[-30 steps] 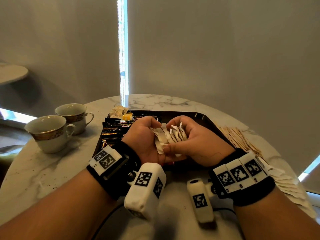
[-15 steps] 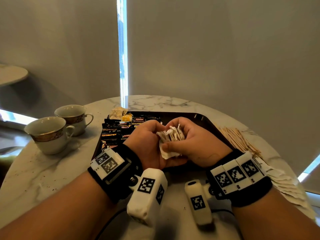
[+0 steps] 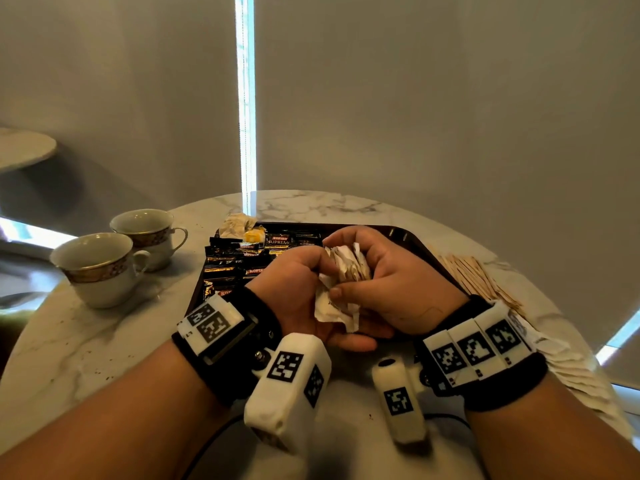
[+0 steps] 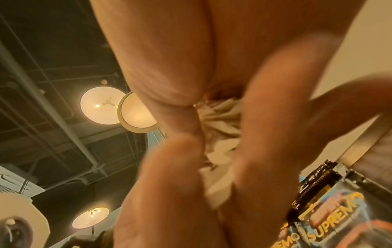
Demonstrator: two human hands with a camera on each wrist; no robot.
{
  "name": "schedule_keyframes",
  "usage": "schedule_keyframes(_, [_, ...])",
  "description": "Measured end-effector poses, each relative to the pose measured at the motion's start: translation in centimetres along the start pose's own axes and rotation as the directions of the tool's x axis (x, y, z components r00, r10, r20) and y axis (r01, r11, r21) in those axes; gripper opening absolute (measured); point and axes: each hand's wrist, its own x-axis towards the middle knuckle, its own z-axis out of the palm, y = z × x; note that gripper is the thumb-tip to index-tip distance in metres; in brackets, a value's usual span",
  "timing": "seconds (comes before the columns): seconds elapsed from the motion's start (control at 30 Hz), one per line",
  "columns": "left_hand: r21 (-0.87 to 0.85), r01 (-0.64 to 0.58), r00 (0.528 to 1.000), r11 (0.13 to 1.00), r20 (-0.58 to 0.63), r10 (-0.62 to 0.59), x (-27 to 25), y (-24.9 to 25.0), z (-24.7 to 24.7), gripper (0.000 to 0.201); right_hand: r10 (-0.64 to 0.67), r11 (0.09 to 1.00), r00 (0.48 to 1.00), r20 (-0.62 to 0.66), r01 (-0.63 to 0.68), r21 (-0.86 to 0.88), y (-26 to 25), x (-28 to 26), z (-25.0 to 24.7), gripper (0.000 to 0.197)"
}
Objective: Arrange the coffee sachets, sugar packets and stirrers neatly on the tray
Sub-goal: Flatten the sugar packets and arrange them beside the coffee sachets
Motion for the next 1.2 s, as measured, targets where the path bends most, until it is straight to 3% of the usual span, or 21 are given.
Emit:
schedule_keyframes(0.13, [-0.004, -0.009, 1.0, 1.0, -0.017, 0.009, -0.1, 0.3, 0.1, 0.055, -0.013, 1.0, 0.999, 0.042, 0.013, -0.007, -0.1, -0.1, 0.1, 0.069])
schedule_keyframes(0.3, [0.014, -0.007, 0.999, 1.0, -0.034, 0.007, -0.5, 0.3, 0.2, 0.064, -0.025, 0.998, 1.0, -0.007, 0.025, -0.057, -0.1, -0.1, -0.2, 0.048])
schedule_keyframes(0.4, [-0.018, -0.042, 0.995, 0.999, -0.087, 0.04, -0.5, 0.7, -0.3, 0.074, -0.036, 0.994, 0.998, -0.051, 0.03, -0.109, -0.3, -0.4, -0.8, 0.046])
schedule_keyframes(0.53, [-0.128, -0.158, 0.979, 0.979, -0.149, 0.139, -0.1, 0.7, -0.6, 0.07, 0.047, 0.984, 0.995, 0.093, -0.03, -0.176, -0.7, -0.5, -0.2, 0.06])
schedule_keyframes(0.67, [-0.185, -0.185, 0.979, 0.965, -0.118, 0.165, 0.1, 0.6, -0.4, 0.062, 0.072, 0.965, 0.993, 0.096, -0.045, -0.258, -0.7, -0.1, 0.3, 0.065])
schedule_keyframes(0.8, [-0.121, -0.151, 0.988, 0.981, -0.045, 0.146, -0.6, 0.5, -0.3, 0.055, 0.003, 0.981, 1.0, -0.009, -0.005, -0.194, -0.6, -0.1, 0.0, 0.06])
schedule_keyframes(0.87, [-0.033, -0.142, 0.989, 0.989, -0.033, 0.141, -0.5, 0.3, 0.1, 0.048, 0.001, 0.983, 1.0, 0.002, 0.0, -0.185, -0.5, 0.1, -0.2, 0.068])
schedule_keyframes(0.93, [0.037, -0.153, 0.984, 0.987, -0.088, 0.156, -0.4, 0.1, 0.3, 0.037, 0.024, 0.993, 0.995, 0.094, -0.013, -0.117, -0.5, 0.1, -0.1, 0.083])
schedule_keyframes(1.03, [0.053, -0.143, 0.981, 0.988, -0.121, 0.149, -0.6, 0.3, 0.4, 0.039, 0.073, 0.995, 0.981, 0.181, -0.059, -0.08, -0.9, 0.3, 0.1, 0.096])
schedule_keyframes(1.07, [0.049, -0.143, 0.978, 0.988, -0.143, 0.149, -0.8, 0.5, 0.4, 0.042, 0.073, 0.996, 0.992, 0.1, -0.078, 0.049, -0.9, 0.8, 0.1, 0.086])
schedule_keyframes(1.1, [0.047, -0.151, 0.97, 0.987, -0.187, 0.157, -1.0, 0.8, 0.4, 0.045, 0.106, 0.969, 0.992, -0.065, -0.089, 0.231, -0.9, 1.3, -0.1, 0.07])
schedule_keyframes(1.13, [0.045, -0.172, 0.957, 0.984, -0.229, 0.177, -1.2, 1.2, 0.2, 0.048, 0.176, 0.907, 0.956, -0.233, -0.065, 0.417, -0.6, 2.0, -0.6, 0.051])
schedule_keyframes(1.2, [0.021, -0.253, 0.926, 0.967, -0.285, 0.249, -1.8, 2.1, -0.3, 0.053, 0.292, 0.831, 0.872, -0.392, -0.028, 0.556, 0.5, 2.8, -1.8, 0.04])
